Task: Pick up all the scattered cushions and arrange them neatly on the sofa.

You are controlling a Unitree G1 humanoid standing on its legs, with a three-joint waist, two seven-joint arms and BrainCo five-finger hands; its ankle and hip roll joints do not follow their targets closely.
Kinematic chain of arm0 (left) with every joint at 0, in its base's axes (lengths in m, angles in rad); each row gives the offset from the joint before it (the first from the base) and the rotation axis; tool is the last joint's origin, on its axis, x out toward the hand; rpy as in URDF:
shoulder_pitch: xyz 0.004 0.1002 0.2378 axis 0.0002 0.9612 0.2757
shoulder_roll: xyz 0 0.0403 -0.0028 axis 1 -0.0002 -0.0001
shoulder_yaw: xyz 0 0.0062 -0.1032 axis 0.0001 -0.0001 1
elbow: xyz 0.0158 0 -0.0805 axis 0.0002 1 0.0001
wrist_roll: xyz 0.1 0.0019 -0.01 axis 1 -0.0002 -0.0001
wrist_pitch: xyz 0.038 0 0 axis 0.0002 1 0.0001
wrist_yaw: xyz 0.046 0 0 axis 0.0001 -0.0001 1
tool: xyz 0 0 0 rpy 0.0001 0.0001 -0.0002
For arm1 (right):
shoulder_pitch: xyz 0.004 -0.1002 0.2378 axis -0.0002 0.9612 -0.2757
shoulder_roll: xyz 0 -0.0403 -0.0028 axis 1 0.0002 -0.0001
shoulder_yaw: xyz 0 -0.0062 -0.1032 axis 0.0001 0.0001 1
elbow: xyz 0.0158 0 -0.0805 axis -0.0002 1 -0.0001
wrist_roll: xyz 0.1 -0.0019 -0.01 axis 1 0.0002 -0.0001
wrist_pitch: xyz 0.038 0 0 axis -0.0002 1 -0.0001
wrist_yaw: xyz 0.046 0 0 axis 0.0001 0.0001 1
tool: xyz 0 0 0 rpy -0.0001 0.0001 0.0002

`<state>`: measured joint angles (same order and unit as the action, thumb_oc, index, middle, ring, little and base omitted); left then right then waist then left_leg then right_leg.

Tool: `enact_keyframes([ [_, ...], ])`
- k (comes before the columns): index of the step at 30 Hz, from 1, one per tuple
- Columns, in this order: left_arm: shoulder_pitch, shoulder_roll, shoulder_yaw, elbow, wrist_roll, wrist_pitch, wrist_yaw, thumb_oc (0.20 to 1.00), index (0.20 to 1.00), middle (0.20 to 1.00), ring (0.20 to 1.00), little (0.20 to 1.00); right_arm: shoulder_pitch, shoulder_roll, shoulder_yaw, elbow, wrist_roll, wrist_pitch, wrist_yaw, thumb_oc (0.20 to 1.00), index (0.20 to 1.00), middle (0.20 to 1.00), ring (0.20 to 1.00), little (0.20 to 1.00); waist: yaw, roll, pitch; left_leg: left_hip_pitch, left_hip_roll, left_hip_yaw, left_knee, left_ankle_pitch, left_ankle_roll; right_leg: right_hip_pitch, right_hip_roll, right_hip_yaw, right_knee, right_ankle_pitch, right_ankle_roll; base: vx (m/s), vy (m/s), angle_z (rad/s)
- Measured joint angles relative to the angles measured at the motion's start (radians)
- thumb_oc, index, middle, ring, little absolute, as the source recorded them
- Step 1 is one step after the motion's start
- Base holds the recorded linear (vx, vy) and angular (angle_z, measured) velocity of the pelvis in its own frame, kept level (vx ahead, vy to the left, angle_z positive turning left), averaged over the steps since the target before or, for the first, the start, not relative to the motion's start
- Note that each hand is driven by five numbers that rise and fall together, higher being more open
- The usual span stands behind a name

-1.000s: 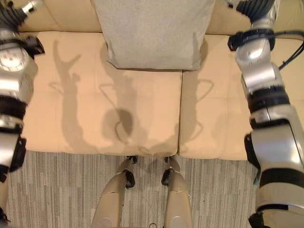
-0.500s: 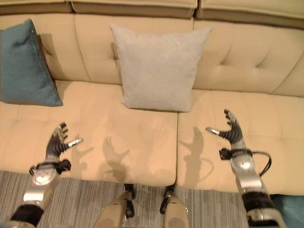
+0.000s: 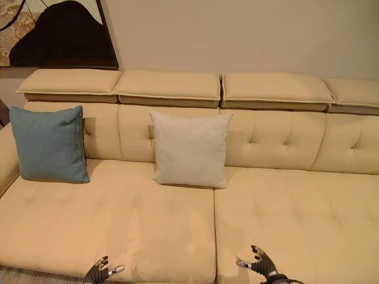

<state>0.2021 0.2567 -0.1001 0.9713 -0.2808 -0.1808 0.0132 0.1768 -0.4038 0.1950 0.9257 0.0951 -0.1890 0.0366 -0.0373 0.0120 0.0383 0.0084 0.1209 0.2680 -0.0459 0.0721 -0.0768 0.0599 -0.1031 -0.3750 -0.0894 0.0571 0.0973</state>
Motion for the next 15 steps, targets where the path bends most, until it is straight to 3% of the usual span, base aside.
enact_keyframes([
  [2, -0.021, -0.006, 0.000, 0.004, 0.000, 0.001, -0.007, 1.000, 1.000, 1.000, 1.000, 1.000, -0.015, -0.003, -0.002, 0.037, -0.001, 0.002, 0.000, 1.000, 1.000, 1.000, 1.000, 1.000, 0.000, 0.006, 0.016, -0.005, 0.005, -0.007, 0.029, -0.009, -0.023, -0.020, -0.005, 0.007, 0.012, -0.001, -0.025, -0.35, 0.186, -0.21],
  [3, -0.043, -0.012, -0.008, 0.015, 0.000, 0.003, -0.009, 1.000, 1.000, 1.000, 1.000, 1.000, -0.041, 0.002, 0.001, 0.091, 0.000, 0.005, 0.000, 1.000, 1.000, 1.000, 1.000, 1.000, -0.004, -0.008, 0.021, -0.046, -0.023, -0.054, 0.169, -0.076, -0.033, -0.036, -0.037, 0.013, 0.025, 0.026, -0.051, -0.34, 0.297, -0.57],
  [4, -0.072, -0.030, -0.015, 0.063, 0.003, 0.004, -0.015, 1.000, 1.000, 1.000, 1.000, 1.000, -0.072, 0.004, -0.010, 0.151, -0.001, 0.013, 0.002, 1.000, 1.000, 1.000, 1.000, 1.000, 0.003, -0.024, 0.026, -0.069, -0.079, -0.104, 0.360, -0.173, -0.018, -0.048, -0.080, 0.041, 0.051, 0.042, -0.041, -0.25, 0.237, -0.61],
  [5, -0.097, -0.051, -0.013, 0.113, 0.019, 0.004, -0.015, 1.000, 1.000, 1.000, 1.000, 1.000, -0.064, 0.000, -0.031, 0.161, -0.001, 0.024, 0.002, 1.000, 1.000, 1.000, 1.000, 1.000, -0.007, -0.021, 0.025, -0.054, -0.110, -0.115, 0.443, -0.218, -0.025, -0.043, -0.094, 0.063, 0.070, 0.046, -0.033, -0.28, 0.257, -0.57],
  [6, -0.102, -0.063, -0.013, 0.128, 0.025, 0.003, -0.014, 1.000, 1.000, 1.000, 1.000, 1.000, -0.054, -0.003, -0.045, 0.151, -0.001, 0.031, 0.000, 1.000, 1.000, 1.000, 1.000, 1.000, -0.028, -0.005, 0.022, -0.021, -0.120, -0.110, 0.427, -0.260, -0.025, -0.068, -0.099, 0.066, 0.101, 0.044, -0.028, -0.32, 0.249, -0.31],
  [7, -0.144, -0.060, -0.015, 0.142, 0.035, 0.003, -0.015, 1.000, 1.000, 1.000, 1.000, 1.000, -0.057, 0.009, -0.051, 0.162, -0.002, 0.041, 0.001, 1.000, 1.000, 1.000, 1.000, 1.000, -0.038, -0.004, 0.022, 0.022, -0.121, -0.093, 0.262, -0.286, 0.048, -0.135, -0.096, 0.087, 0.149, 0.052, -0.013, -0.32, 0.239, -0.25],
  [8, -0.168, -0.044, -0.015, 0.141, 0.036, 0.004, -0.015, 1.000, 1.000, 1.000, 1.000, 1.000, -0.068, 0.035, -0.057, 0.173, -0.003, 0.050, 0.000, 1.000, 1.000, 1.000, 1.000, 1.000, -0.037, -0.037, 0.027, 0.028, -0.155, -0.080, 0.205, -0.242, 0.104, -0.175, -0.121, 0.105, 0.161, 0.065, 0.002, -0.41, 0.232, -0.36],
  [9, -0.185, -0.022, -0.014, 0.143, 0.037, 0.007, -0.014, 1.000, 1.000, 1.000, 1.000, 1.000, -0.073, 0.072, -0.070, 0.181, -0.002, 0.055, -0.002, 1.000, 1.000, 1.000, 1.000, 1.000, -0.037, -0.087, 0.048, 0.023, -0.196, -0.054, 0.149, -0.194, 0.139, -0.214, -0.163, 0.094, 0.134, 0.126, 0.094, -0.33, 0.136, -0.42],
  [11, -0.171, -0.013, -0.015, 0.142, 0.036, 0.018, -0.014, 1.000, 1.000, 1.000, 1.000, 1.000, -0.065, 0.097, -0.070, 0.188, -0.001, 0.058, -0.004, 1.000, 1.000, 1.000, 1.000, 1.000, -0.033, -0.104, 0.048, 0.016, -0.203, -0.014, 0.150, -0.180, 0.155, -0.226, -0.185, 0.042, 0.129, 0.109, 0.115, -0.26, 0.095, -0.50],
  [13, -0.152, -0.009, -0.014, 0.142, 0.037, 0.021, -0.013, 1.000, 1.000, 1.000, 1.000, 1.000, -0.093, 0.114, -0.069, 0.192, 0.000, 0.064, -0.003, 1.000, 1.000, 1.000, 1.000, 1.000, -0.010, -0.091, 0.055, 0.014, -0.195, 0.038, 0.124, -0.173, 0.170, -0.246, -0.203, -0.025, 0.157, 0.099, 0.126, -0.21, 0.087, -0.80],
  [14, -0.124, -0.016, -0.014, 0.145, 0.039, 0.023, -0.013, 1.000, 1.000, 1.000, 1.000, 1.000, -0.111, 0.115, -0.069, 0.176, 0.002, 0.064, -0.003, 1.000, 1.000, 1.000, 1.000, 1.000, -0.003, -0.050, 0.074, 0.018, -0.177, 0.075, 0.096, -0.153, 0.176, -0.244, -0.213, -0.055, 0.228, 0.086, 0.142, -0.31, 0.113, -0.89],
  [15, -0.122, -0.016, -0.014, 0.152, 0.039, 0.024, -0.013, 1.000, 1.000, 1.000, 1.000, 1.000, -0.115, 0.114, -0.069, 0.175, 0.003, 0.064, -0.003, 1.000, 1.000, 1.000, 1.000, 1.000, 0.000, -0.040, 0.079, 0.027, -0.170, 0.100, 0.081, -0.138, 0.186, -0.247, -0.216, -0.058, 0.308, 0.066, 0.144, -0.30, 0.086, -0.76],
])
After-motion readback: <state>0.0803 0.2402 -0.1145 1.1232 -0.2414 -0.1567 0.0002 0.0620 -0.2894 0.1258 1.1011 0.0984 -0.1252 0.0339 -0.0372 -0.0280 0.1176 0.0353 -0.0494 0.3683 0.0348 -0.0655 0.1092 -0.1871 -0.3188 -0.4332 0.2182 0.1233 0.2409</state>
